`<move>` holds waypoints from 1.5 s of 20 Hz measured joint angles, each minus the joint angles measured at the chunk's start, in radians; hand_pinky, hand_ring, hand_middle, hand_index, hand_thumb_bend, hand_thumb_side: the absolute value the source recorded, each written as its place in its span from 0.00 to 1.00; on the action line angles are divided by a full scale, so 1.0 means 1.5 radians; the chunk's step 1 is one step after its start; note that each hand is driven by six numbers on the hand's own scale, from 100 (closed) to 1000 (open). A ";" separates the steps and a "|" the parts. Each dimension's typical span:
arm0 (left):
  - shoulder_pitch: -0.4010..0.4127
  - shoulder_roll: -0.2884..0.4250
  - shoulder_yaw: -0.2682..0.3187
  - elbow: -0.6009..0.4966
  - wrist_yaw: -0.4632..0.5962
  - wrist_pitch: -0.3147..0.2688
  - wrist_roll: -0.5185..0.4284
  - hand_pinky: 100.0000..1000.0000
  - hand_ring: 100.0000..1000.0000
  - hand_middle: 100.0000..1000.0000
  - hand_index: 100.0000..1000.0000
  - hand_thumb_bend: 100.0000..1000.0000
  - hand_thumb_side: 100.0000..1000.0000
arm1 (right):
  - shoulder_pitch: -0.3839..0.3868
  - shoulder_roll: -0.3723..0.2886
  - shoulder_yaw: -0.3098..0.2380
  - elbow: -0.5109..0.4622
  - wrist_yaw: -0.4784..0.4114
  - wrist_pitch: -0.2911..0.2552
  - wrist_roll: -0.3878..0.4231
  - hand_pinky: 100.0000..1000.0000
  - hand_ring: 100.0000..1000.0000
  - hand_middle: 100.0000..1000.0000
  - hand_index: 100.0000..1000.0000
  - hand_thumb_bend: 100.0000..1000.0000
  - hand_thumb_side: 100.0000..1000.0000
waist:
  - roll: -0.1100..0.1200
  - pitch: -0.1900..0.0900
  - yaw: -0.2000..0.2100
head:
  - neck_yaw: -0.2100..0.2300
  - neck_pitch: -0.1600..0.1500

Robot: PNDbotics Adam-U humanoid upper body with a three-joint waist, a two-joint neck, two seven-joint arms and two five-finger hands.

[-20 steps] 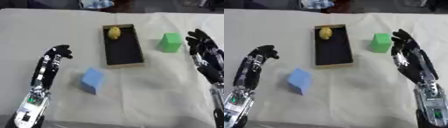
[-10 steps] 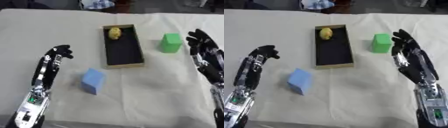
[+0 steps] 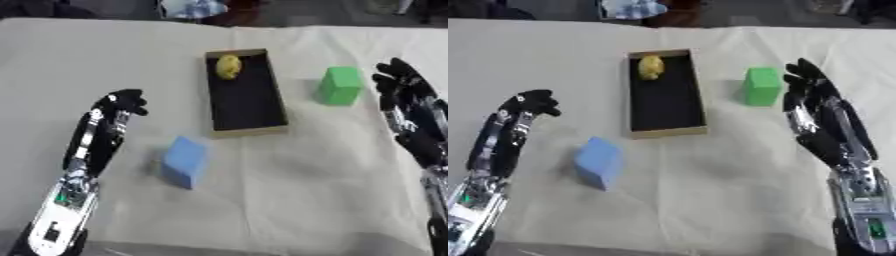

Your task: Pick up objects on the table and place them in the box.

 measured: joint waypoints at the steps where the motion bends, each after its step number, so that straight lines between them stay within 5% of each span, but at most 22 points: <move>1: -0.007 0.022 -0.005 -0.007 -0.009 -0.002 -0.016 0.81 0.62 0.63 0.79 0.00 0.53 | 0.000 0.000 0.000 0.000 0.000 0.000 0.000 0.96 0.93 0.90 1.00 0.00 0.47 | 0.000 -0.001 0.000 | 0.000 0.000; 3: -0.027 0.073 -0.020 -0.025 -0.037 -0.007 -0.059 0.81 0.65 0.66 0.82 0.00 0.45 | 0.001 0.000 0.000 0.000 0.001 0.000 0.000 0.96 0.93 0.90 1.00 0.00 0.47 | 0.000 -0.004 -0.001 | 0.000 0.000; 8: -0.060 0.156 -0.045 -0.058 -0.092 -0.015 -0.146 0.81 0.65 0.66 0.82 0.00 0.45 | 0.006 0.000 0.000 0.000 0.002 0.000 0.000 0.96 0.93 0.90 1.00 0.00 0.47 | 0.001 -0.006 -0.003 | 0.000 0.000; 10: -0.062 0.165 -0.049 -0.065 -0.100 -0.016 -0.159 0.79 0.71 0.73 0.86 0.00 0.61 | 0.006 0.000 0.001 0.000 0.003 0.001 0.001 0.96 0.93 0.90 1.00 0.00 0.47 | 0.005 -0.008 -0.007 | 0.000 0.000; 13: -0.107 0.196 -0.081 -0.074 -0.121 -0.035 -0.184 0.78 0.73 0.75 0.87 0.00 0.64 | 0.012 -0.005 0.006 0.000 0.003 0.001 0.007 0.96 0.93 0.90 1.00 0.00 0.47 | 0.028 -0.019 -0.028 | 0.003 0.000; 20: -0.232 0.310 -0.203 -0.056 -0.196 -0.108 -0.261 0.77 0.75 0.79 0.89 0.00 0.78 | 0.012 -0.007 0.009 0.000 0.003 0.001 0.011 0.96 0.93 0.90 0.99 0.00 0.47 | 0.029 -0.019 -0.032 | 0.003 0.000; 25: -0.316 0.313 -0.285 0.007 -0.251 -0.144 -0.316 0.76 0.76 0.80 0.90 0.11 0.82 | 0.013 -0.007 0.008 0.000 0.003 0.001 0.010 0.96 0.93 0.90 0.99 0.00 0.47 | 0.029 -0.019 -0.022 | -0.005 0.000; 30: -0.337 0.284 -0.308 0.064 -0.311 -0.166 -0.375 0.76 0.76 0.79 0.90 0.19 0.84 | 0.013 -0.007 0.008 0.000 0.003 0.002 0.009 0.96 0.93 0.90 0.99 0.00 0.46 | 0.029 -0.019 -0.020 | -0.011 0.000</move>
